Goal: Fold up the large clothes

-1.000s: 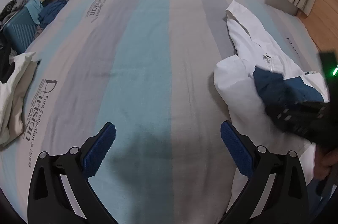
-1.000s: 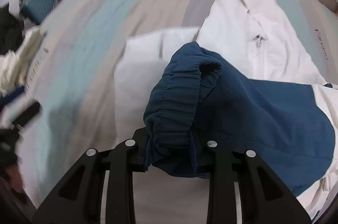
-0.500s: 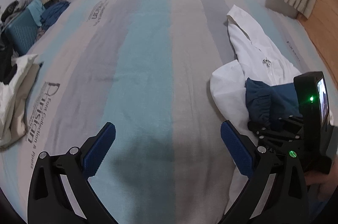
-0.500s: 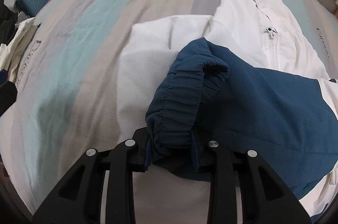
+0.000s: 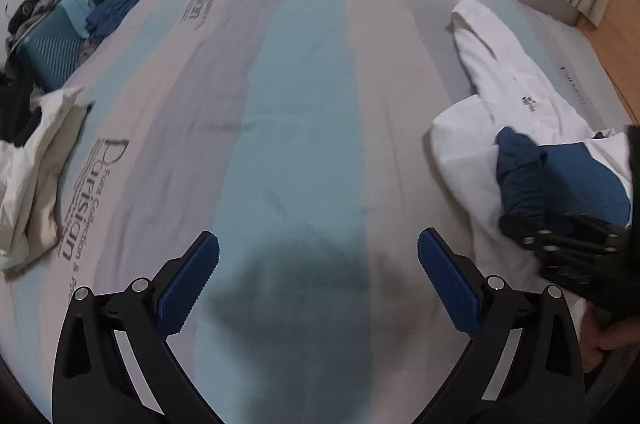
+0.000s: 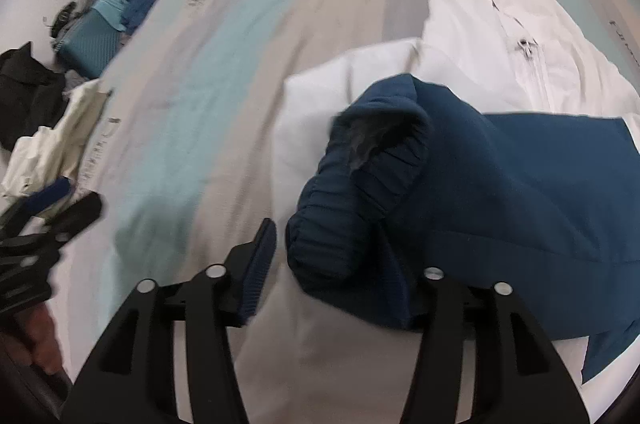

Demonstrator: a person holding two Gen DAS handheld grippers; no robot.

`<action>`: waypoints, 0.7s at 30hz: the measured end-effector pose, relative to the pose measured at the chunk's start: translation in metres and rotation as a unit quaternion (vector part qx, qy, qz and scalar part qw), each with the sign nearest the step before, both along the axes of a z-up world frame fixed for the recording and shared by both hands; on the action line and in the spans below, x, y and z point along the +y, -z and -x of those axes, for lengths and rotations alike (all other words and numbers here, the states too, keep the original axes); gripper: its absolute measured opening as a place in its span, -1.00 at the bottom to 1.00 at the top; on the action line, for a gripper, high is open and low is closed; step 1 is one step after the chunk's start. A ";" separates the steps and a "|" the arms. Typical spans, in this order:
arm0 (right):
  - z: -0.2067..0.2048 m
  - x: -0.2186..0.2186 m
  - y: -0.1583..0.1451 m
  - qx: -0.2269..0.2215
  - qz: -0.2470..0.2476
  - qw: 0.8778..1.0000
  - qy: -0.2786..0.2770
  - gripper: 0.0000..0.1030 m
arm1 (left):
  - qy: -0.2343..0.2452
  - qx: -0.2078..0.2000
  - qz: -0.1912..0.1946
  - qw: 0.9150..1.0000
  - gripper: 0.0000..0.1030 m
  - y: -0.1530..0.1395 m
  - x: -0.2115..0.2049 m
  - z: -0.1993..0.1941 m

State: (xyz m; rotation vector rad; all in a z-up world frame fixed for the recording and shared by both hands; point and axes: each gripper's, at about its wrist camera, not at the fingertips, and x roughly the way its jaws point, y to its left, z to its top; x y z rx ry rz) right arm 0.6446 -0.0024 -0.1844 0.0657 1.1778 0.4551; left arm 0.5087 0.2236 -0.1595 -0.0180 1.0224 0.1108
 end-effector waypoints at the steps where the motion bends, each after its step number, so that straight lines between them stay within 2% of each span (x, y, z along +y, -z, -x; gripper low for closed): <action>1: 0.003 0.002 -0.007 -0.011 -0.007 1.000 -0.007 0.10 | -0.004 0.001 0.000 1.000 0.89 0.001 0.003 0.001; 4: 0.008 0.015 -0.021 -0.025 -0.030 0.998 -0.043 0.11 | -0.012 0.000 -0.004 1.000 0.89 0.000 0.012 0.005; 8: 0.009 0.039 -0.018 -0.010 -0.041 0.996 -0.075 0.11 | -0.025 0.005 -0.004 1.000 0.89 -0.001 0.024 0.008; 15: 0.006 0.043 0.002 0.026 -0.054 0.996 -0.061 0.14 | -0.023 0.011 -0.009 1.000 0.89 0.005 0.030 0.010; 17: 0.008 0.041 -0.003 0.021 -0.055 0.996 -0.060 0.26 | -0.023 0.013 -0.005 1.000 0.89 0.008 0.030 0.011; 21: 0.011 0.036 -0.022 0.001 -0.041 0.998 -0.047 0.61 | -0.023 0.015 0.000 1.000 0.89 0.010 0.028 0.010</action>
